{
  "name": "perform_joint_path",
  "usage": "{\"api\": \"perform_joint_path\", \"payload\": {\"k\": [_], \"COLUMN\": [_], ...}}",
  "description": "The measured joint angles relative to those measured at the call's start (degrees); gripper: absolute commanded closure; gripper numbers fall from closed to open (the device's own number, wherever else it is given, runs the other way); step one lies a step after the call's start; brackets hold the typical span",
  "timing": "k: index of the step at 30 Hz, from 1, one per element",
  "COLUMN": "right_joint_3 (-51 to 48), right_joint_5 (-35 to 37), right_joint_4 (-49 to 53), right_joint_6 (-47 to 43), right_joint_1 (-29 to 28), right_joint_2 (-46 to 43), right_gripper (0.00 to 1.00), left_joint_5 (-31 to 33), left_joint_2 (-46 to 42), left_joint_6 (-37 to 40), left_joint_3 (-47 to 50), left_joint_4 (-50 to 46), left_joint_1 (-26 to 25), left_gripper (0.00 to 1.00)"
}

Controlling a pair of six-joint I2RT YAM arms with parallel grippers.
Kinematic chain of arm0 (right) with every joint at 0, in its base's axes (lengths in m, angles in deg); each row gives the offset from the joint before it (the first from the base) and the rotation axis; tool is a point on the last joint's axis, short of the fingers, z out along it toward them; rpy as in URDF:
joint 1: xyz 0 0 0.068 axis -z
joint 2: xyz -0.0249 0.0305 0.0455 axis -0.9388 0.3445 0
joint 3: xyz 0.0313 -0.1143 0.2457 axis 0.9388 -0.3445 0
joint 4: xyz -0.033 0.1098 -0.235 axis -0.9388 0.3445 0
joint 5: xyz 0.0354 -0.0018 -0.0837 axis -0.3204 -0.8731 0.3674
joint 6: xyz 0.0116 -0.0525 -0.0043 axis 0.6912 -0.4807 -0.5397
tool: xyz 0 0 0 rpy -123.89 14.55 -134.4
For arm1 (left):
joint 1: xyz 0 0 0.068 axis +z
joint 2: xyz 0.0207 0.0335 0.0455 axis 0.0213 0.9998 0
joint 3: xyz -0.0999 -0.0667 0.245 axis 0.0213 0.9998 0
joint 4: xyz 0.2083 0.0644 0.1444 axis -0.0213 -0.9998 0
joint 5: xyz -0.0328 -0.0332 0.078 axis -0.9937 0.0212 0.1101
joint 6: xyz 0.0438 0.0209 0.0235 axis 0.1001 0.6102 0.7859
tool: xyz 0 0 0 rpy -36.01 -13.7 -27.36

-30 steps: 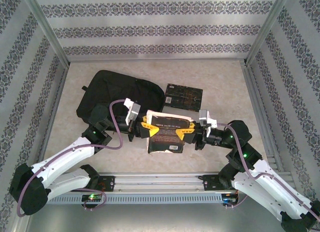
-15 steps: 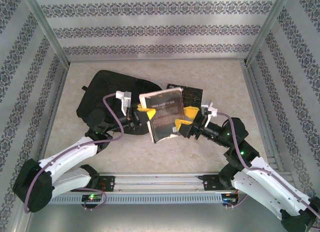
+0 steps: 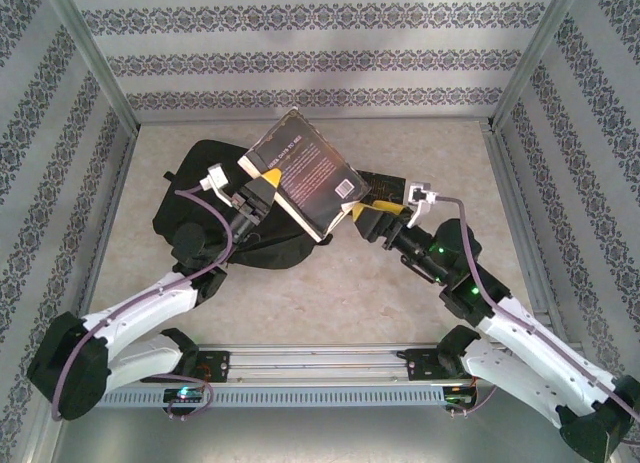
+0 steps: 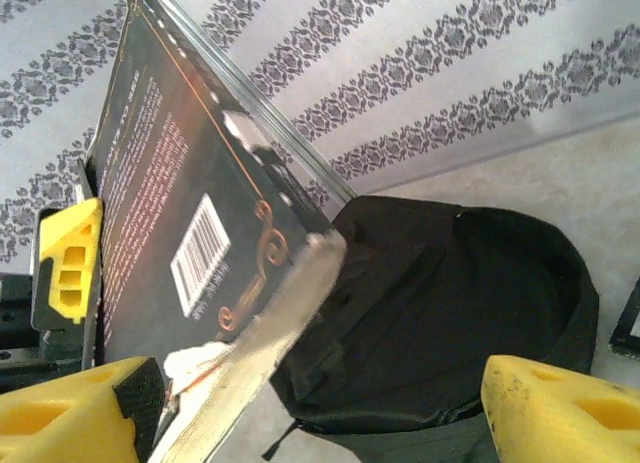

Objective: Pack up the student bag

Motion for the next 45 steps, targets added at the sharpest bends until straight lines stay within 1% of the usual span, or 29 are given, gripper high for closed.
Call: {"api": "perform_joint_path", "payload": {"k": [3, 6, 9, 14, 17, 21, 23, 24, 25, 26, 27, 28, 30, 31, 34, 36, 37, 38, 40, 42, 45], "right_joint_3": [0.1, 0.1, 0.1, 0.1, 0.1, 0.1, 0.1, 0.1, 0.1, 0.1, 0.1, 0.1, 0.0, -0.3, -1.7, -2.7, -3.0, -3.2, -3.2, -2.8, -2.5], "right_joint_5": [-2.5, -5.9, -7.8, -8.2, -8.1, -8.1, -8.0, -7.9, -7.7, -7.6, -7.3, -6.9, -6.1, -5.5, -3.0, -1.0, 0.0, 0.8, 3.5, 7.5, 13.6], "right_joint_4": [-4.6, -11.8, -17.9, -25.7, -29.9, -33.6, -34.6, -34.9, -35.2, -35.4, -35.4, -35.4, -35.0, -34.3, -31.0, -27.8, -25.4, -23.2, -16.3, -7.6, 5.6], "right_joint_6": [6.4, 12.1, 16.2, 20.9, 22.7, 24.2, 24.5, 24.5, 24.6, 24.7, 24.6, 24.4, 24.0, 23.4, 22.6, 21.7, 20.8, 20.2, 18.1, 15.9, 13.1], "right_joint_1": [0.0, 0.0, -0.2, -0.5, -1.2, -3.1, -3.9, -4.3, -4.6, -4.9, -5.0, -5.0, -5.0, -5.3, -5.6, -5.5, -5.5, -5.5, -5.5, -5.3, -4.4], "right_joint_2": [4.3, 8.9, 12.2, 15.1, 17.2, 20.2, 21.3, 21.7, 22.0, 22.2, 22.2, 22.2, 22.0, 21.4, 18.5, 15.9, 14.2, 12.7, 8.4, 4.2, -0.1], "right_gripper": [0.09, 0.08, 0.11, 0.19, 0.26, 0.38, 0.47, 0.54, 0.62, 0.7, 0.79, 0.87, 0.98, 1.0, 1.0, 1.0, 1.0, 1.0, 1.0, 1.0, 1.0], "left_joint_5": [1.9, 3.2, 4.2, 5.0, 5.5, 6.1, 6.0, 6.0, 5.9, 5.8, 5.5, 5.1, 4.7, 4.4, 3.8, 3.4, 3.0, 2.6, 2.3, 1.9, 0.1], "left_joint_2": [2.2, 2.3, 2.3, 1.9, 0.9, -0.7, -1.4, -1.4, -1.4, -1.4, -1.3, -1.1, -1.1, -1.2, -2.2, -4.0, -5.4, -6.6, -9.0, -9.3, -4.5], "left_joint_6": [-4.0, -6.3, -7.6, -8.9, -9.0, -8.9, -8.9, -8.9, -8.9, -8.9, -8.9, -9.0, -8.7, -8.3, -6.3, -4.0, -2.4, -0.6, 4.6, 10.8, 20.8], "left_joint_3": [0.2, 1.0, 1.8, 2.4, 2.7, 2.8, 2.8, 2.8, 2.8, 2.8, 2.8, 2.8, 2.8, 2.8, 2.8, 2.8, 2.4, 1.8, -1.5, -7.4, -19.5], "left_joint_4": [1.5, 1.7, 1.8, 1.5, 1.0, -1.0, -2.4, -2.9, -3.3, -3.7, -3.9, -3.9, -4.1, -4.6, -8.1, -11.8, -14.9, -18.3, -28.2, -38.4, -52.9], "left_joint_1": [0.0, 0.0, 0.0, 0.0, 0.0, 0.0, 0.0, 0.0, 0.0, 0.0, 0.0, 0.0, 0.0, 0.0, 0.0, 0.4, 0.7, 1.0, 1.7, 2.0, 2.1], "left_gripper": [1.0, 1.0, 1.0, 1.0, 1.0, 1.0, 1.0, 1.0, 0.99, 0.96, 0.9, 0.8, 0.62, 0.54, 0.34, 0.29, 0.29, 0.29, 0.29, 0.29, 0.29]}}
